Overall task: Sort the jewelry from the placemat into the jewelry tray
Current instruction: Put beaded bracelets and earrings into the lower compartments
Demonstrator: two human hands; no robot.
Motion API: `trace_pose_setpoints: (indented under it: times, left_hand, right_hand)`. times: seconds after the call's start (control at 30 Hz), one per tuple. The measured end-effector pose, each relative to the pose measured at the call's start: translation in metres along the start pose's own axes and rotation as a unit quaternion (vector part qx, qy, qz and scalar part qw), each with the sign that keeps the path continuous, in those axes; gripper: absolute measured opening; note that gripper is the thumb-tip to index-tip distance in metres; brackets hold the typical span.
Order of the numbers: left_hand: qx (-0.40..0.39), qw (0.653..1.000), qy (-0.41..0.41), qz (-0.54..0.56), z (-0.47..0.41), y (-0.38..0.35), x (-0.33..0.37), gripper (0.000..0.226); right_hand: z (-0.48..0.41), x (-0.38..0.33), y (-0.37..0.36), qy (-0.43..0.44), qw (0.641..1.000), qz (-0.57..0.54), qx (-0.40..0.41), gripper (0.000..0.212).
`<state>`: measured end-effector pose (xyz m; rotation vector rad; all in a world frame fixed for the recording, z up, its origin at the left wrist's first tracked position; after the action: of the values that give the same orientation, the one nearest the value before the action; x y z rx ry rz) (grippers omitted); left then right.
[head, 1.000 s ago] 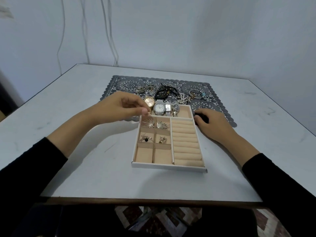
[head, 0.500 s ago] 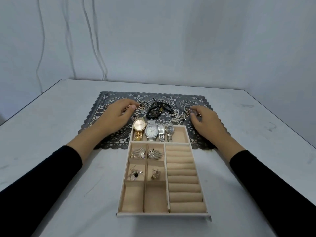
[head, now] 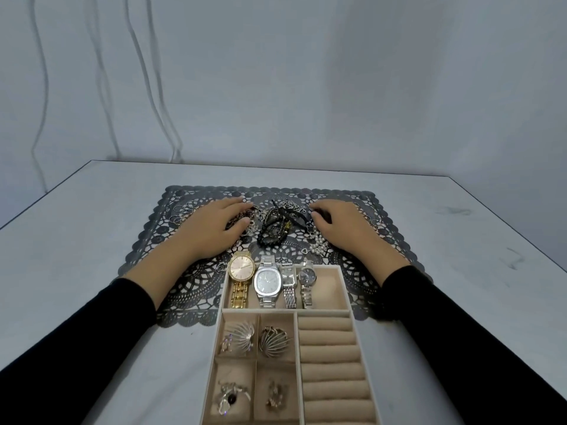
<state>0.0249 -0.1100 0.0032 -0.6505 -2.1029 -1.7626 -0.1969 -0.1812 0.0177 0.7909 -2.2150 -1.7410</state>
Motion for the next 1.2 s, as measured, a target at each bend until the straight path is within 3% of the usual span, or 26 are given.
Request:
trace_pose_setpoints:
  times: [0.43, 0.73, 1.03, 1.2]
  left_hand:
    - [0.002, 0.999, 0.001, 0.040, -0.008, 0.004, -0.003, 0.041]
    - [0.015, 0.998, -0.002, 0.060, -0.006, 0.006, -0.005, 0.039]
    - [-0.008, 0.990, -0.128, 0.065, -0.007, 0.000, 0.024, 0.037]
    - [-0.030, 0.989, -0.137, 0.055, -0.006, -0.002, 0.025, 0.042]
  right_hand:
    - [-0.011, -0.007, 0.006, 0.030, 0.992, -0.124, 0.018, 0.023]
    - [-0.010, -0.006, 0.000, 0.043, 0.992, -0.122, -0.012, 0.020]
    - [-0.011, -0.030, 0.008, 0.087, 0.988, -0.125, 0.021, 0.022]
    - [-0.015, -0.050, -0.001, 0.142, 0.987, -0.072, -0.003, 0.025]
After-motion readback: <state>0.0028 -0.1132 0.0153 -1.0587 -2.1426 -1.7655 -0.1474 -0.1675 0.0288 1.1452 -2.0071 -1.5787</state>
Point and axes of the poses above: each hand's wrist, its own z-axis away from the middle knuckle, its own y-axis out of the back of the hand, x = y × z, the point moved 6 cm from there along -z, towards the middle knuckle, and after that the axes turned 15 degrees about z, right-handed, at the moved point
